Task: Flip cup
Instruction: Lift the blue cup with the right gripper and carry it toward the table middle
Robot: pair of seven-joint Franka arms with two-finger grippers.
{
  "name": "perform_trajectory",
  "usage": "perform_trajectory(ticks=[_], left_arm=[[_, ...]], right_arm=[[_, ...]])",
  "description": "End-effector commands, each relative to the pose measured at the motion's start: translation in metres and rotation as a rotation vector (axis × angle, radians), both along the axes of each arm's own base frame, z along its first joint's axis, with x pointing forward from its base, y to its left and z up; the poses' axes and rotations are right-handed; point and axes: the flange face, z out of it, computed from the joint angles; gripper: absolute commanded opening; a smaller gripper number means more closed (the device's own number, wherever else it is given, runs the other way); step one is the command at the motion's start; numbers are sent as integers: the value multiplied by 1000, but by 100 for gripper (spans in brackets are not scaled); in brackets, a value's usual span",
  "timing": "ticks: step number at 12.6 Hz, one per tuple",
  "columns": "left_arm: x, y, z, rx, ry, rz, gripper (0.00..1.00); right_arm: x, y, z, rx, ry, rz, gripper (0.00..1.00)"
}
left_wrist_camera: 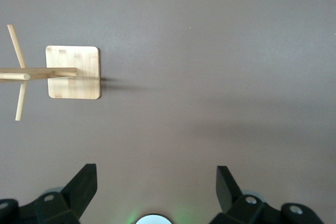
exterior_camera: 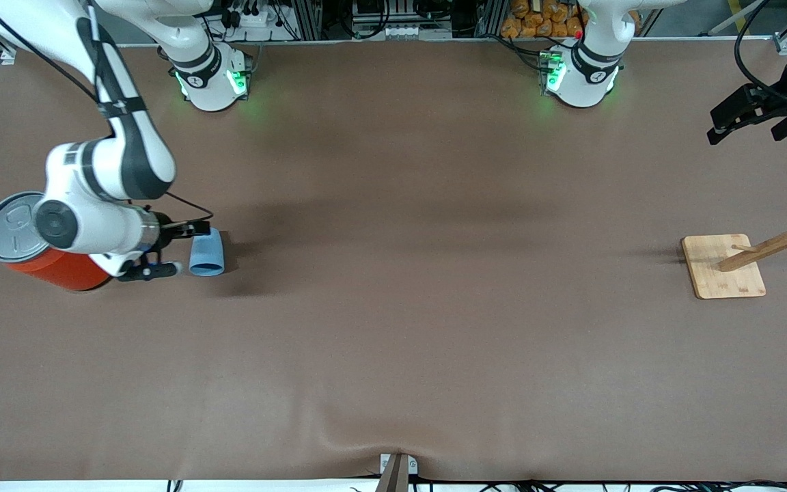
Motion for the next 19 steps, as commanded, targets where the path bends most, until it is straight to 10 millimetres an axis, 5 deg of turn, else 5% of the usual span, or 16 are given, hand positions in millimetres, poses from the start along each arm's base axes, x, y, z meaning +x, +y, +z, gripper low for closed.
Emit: perform_trajectory(ticks=[1, 5, 10, 11, 12, 13, 14, 17, 19], left_arm=[[0, 1, 4, 21, 3, -11, 100], [0, 1, 3, 20, 6, -8, 100], [0, 1, 2, 20, 7, -8, 100], [1, 2, 1, 20, 11, -7, 100], [1, 2, 0, 20, 12, -7, 100], [1, 2, 0, 20, 12, -7, 100], [1, 1, 0, 20, 12, -8, 100], [2, 2, -1, 20, 14, -7, 100], [2, 2, -1, 20, 14, -7, 100]], right_arm=[[-20, 16, -26, -1, -56, 44, 100], [-20, -6, -45, 3, -71, 140, 100], [-24, -16, -102, -5, -133, 132, 100], [-25, -16, -103, -4, -127, 133, 72], [-23, -14, -99, -6, -109, 131, 25], [-13, -12, -89, -1, -82, 120, 2], [-1, -6, -73, 4, -58, 121, 0], [44, 47, -5, 126, 11, 109, 0], [55, 147, 27, 215, -34, 250, 0]])
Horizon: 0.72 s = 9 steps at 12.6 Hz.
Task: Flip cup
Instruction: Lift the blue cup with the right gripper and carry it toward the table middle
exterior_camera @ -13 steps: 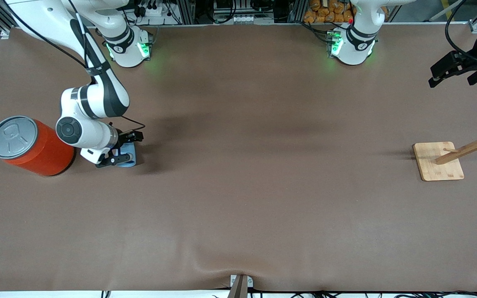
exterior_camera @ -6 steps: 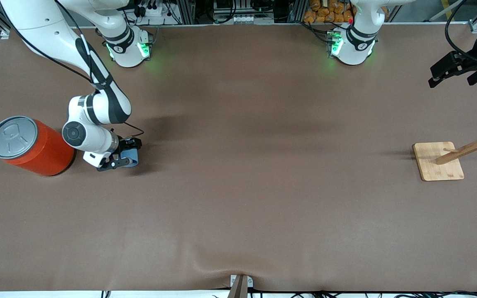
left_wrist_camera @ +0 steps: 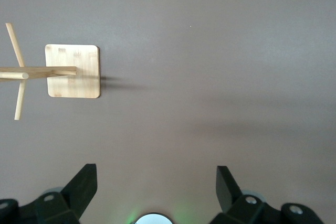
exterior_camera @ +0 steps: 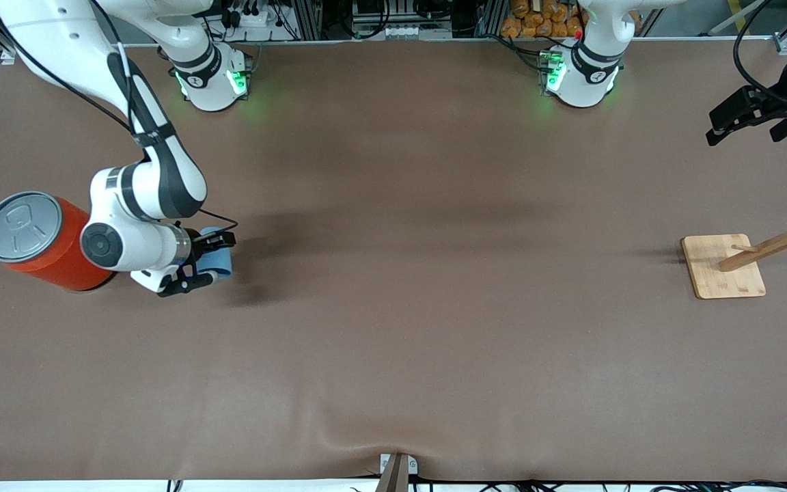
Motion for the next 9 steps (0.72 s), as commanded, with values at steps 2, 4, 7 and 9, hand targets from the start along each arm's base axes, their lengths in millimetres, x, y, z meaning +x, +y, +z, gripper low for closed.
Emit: perform_trajectory(ticks=[2, 4, 7, 9], left_arm=[[1, 2, 1, 20, 6, -7, 100], [1, 1, -1, 19, 11, -9, 100], [4, 2, -4, 12, 17, -6, 100], [4, 2, -5, 12, 19, -6, 100]], right_arm=[[15, 181, 31, 122, -72, 191, 0], [9, 266, 49, 125, -164, 336, 0], [-45, 375, 43, 107, -340, 821, 0], [-79, 419, 12, 32, -398, 980, 0]])
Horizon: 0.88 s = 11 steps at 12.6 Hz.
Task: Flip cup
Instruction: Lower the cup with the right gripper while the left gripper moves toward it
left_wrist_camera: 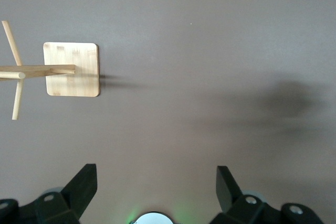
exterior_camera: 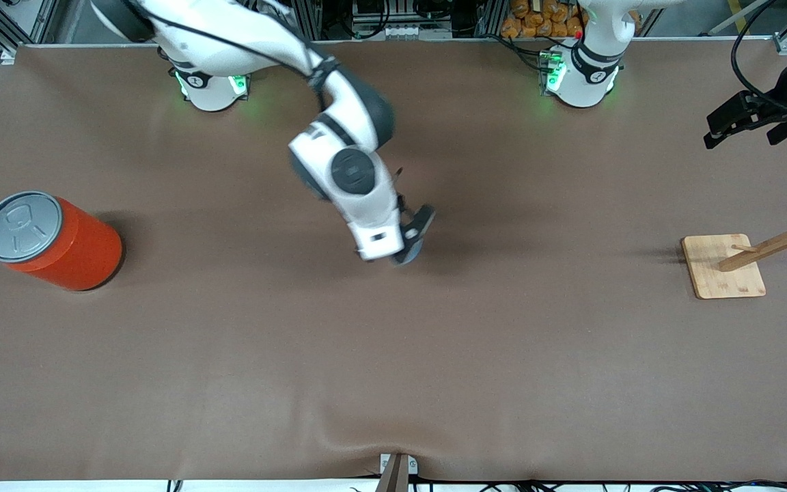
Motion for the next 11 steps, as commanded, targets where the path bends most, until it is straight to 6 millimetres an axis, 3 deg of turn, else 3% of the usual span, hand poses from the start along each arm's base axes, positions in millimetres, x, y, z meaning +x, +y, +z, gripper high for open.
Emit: perform_trajectory(ticks=[1, 4, 7, 10, 11], left_arm=[[0, 0, 1, 11, 5, -7, 100], [4, 1, -7, 6, 22, -7, 100], [5, 1, -15, 1, 39, -8, 100], [8, -2, -21, -21, 51, -9, 100], [8, -2, -21, -25, 51, -9, 100]], right_arm=[[-22, 47, -41, -109, -161, 246, 0], [-43, 68, -87, -135, -179, 315, 0], [-54, 81, -115, -170, -198, 342, 0], [-59, 83, -123, -185, -201, 317, 2], [-62, 85, -126, -188, -201, 325, 84]])
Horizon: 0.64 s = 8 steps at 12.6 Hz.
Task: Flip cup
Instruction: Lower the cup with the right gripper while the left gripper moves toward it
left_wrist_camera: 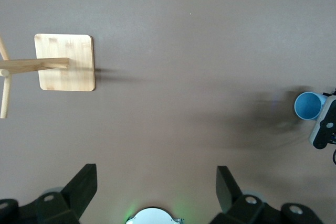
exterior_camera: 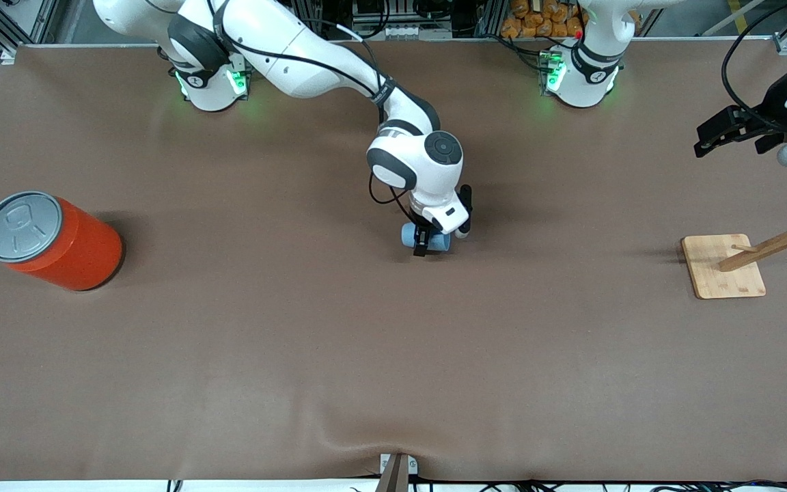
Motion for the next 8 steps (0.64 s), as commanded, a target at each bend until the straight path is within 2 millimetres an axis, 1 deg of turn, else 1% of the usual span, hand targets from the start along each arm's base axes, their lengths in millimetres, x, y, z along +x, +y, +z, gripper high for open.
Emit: perform_trajectory(ticks=[1, 3, 5, 7, 8], left_arm=[[0, -1, 0, -16, 7, -7, 100], [1, -1, -3, -17, 15, -7, 100], [7, -3, -16, -47, 42, -4, 100], [18, -6, -39, -100, 87, 2, 100], [24, -8, -50, -126, 108, 3, 100]], right_arm=[[-1, 7, -3, -12, -32, -14, 100], [-4, 8, -5, -11, -32, -43, 100], [-3, 7, -6, -14, -31, -47, 100], [-3, 7, -2, -13, -31, -51, 100], [-3, 8, 5, -10, -31, -55, 100]])
